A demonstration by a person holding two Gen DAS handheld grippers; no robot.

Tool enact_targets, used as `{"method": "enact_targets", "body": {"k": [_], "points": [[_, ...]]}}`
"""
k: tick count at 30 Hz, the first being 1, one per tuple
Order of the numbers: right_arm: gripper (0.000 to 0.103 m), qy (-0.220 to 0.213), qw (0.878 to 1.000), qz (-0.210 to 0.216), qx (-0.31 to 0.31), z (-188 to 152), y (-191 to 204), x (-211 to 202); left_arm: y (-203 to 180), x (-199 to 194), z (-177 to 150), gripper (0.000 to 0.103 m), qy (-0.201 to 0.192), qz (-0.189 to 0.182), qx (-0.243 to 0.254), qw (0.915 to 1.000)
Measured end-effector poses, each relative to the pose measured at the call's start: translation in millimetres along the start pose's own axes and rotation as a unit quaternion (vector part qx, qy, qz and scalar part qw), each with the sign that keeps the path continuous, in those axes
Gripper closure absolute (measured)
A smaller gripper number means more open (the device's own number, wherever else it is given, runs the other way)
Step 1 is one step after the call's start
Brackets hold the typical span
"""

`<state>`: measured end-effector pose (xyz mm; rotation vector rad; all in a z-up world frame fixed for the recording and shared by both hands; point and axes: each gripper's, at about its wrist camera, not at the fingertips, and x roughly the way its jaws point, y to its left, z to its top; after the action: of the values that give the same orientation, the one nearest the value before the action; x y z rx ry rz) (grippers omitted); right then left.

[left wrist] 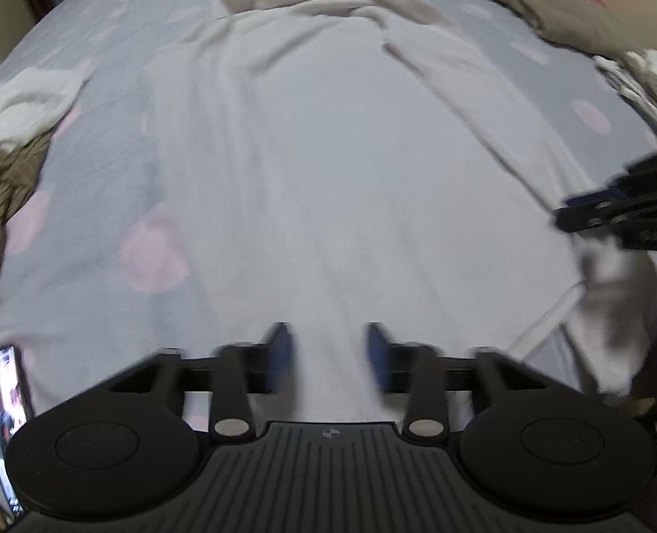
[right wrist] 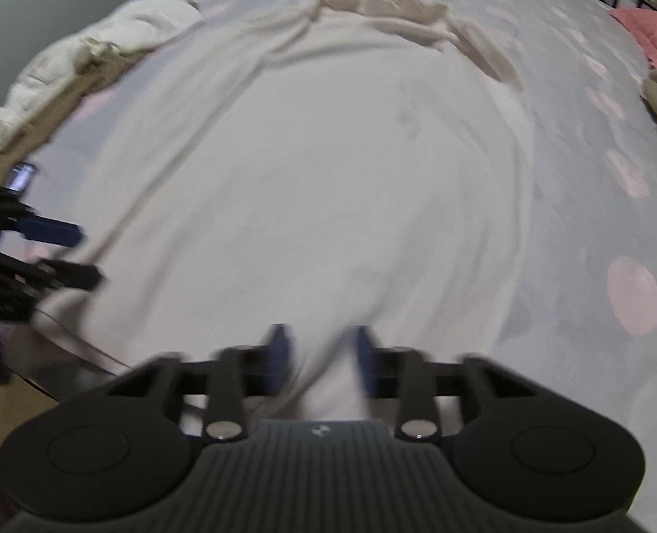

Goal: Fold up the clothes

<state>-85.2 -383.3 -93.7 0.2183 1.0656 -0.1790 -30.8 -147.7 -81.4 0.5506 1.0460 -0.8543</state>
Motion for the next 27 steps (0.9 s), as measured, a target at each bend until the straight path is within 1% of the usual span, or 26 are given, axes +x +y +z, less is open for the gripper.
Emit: {"method": "enact_targets", "body": {"k": [1,2,5,7,9,11,14,16,19,22,25,26,27], "points": [[0.095,-0.003,1.0,-0.002,0.01,-0.3,-5.6,-1.8,6.2,-1.5,0.1,0.096,0.0,-0.004,-0.013,0.9999],[0.098,-0.009,1.0,-0.005,0.021,0.7,-11.6,-6.2,12.9,-3.5,0.5,0.1,0.0,-0.01,-0.025,0.9996],[0.098,-0.033,0.998,-0.018,0.052,4.7,-29.4,-21.9,21.5,-9.6,-0.7,0.1,-0.01,-0.006,-0.032,0.9994],[0.098,-0.049,0.996,-0.034,0.067,8.2,-42.0,-32.3,28.8,-16.9,1.4,0.101,-0.028,0.0,-0.043,0.9987],[0.098,-0.066,0.993,-0.05,0.081,11.8,-54.7,-42.6,42.6,-28.2,7.5,0.101,-0.047,0.005,-0.064,0.9968],[0.098,-0.082,0.989,-0.068,0.105,15.4,-71.6,-53.2,60.0,-41.5,15.0,0.101,-0.065,0.009,-0.091,0.9937],[0.098,-0.106,0.979,-0.09,0.147,24.2,-103.8,-73.1,90.8,-65.9,28.9,0.101,-0.097,0.012,-0.137,0.9857],[0.098,-0.125,0.972,-0.102,0.173,31.9,-126.3,-88.0,108.7,-82.8,43.5,0.101,-0.115,0.02,-0.149,0.9819],[0.098,-0.143,0.964,-0.136,0.18,41.7,-154.0,-104.5,135.6,-107.3,66.0,0.101,-0.136,0.049,-0.149,0.9783],[0.098,-0.155,0.954,-0.17,0.191,53.5,-181.1,-114.3,168.5,-123.6,85.6,0.101,-0.153,0.085,-0.158,0.9718],[0.098,-0.172,0.939,-0.198,0.223,62.1,-213.9,-124.1,204.5,-133.5,96.7,0.101,-0.172,0.123,-0.181,0.9603],[0.098,-0.178,0.932,-0.209,0.236,62.1,-226.6,-125.8,218.4,-135.1,98.3,0.101,-0.179,0.138,-0.196,0.9542],[0.101,-0.183,0.925,-0.22,0.25,61.5,-239.9,-126.9,232.6,-135.0,98.8,0.101,-0.185,0.151,-0.214,0.9473]]}}
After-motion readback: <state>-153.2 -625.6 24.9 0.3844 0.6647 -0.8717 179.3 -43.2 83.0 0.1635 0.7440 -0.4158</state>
